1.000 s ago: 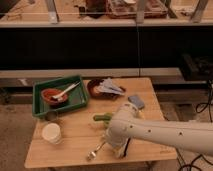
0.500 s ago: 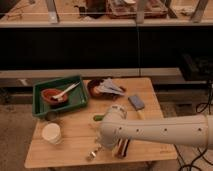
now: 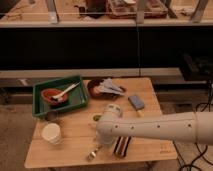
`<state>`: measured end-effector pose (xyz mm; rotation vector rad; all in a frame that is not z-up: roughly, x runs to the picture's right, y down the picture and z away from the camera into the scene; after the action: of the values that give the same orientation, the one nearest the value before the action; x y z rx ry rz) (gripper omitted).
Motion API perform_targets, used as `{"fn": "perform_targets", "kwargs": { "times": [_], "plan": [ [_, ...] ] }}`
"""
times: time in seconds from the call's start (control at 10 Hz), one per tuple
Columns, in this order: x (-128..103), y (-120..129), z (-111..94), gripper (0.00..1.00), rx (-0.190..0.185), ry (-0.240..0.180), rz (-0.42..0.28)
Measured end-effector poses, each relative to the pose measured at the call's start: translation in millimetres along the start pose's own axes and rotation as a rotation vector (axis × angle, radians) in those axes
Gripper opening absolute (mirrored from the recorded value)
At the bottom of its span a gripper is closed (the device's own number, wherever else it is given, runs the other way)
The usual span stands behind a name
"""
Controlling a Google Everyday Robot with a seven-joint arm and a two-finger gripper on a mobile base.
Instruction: Place fork in paper cup
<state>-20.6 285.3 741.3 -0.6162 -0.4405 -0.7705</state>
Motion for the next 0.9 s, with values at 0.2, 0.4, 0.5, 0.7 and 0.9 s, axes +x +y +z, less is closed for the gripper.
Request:
{"fn": "perform_targets", "kwargs": {
  "times": [0.2,0.4,0.5,0.7,0.9],
  "plan": [
    [-1,-4,9,0.65,-0.010,0.008,0.000],
    [-4,-5,15,0.65,-0.018,0.017,-0.007],
    [-4,-5,18,0.65,-0.019,0.021,-0.006],
    [-4,-8,22,0.62,-0.020,0.026,-0.002],
    [-2,-12,26,0.51,-0.021,0.032,0.004]
  ]
}}
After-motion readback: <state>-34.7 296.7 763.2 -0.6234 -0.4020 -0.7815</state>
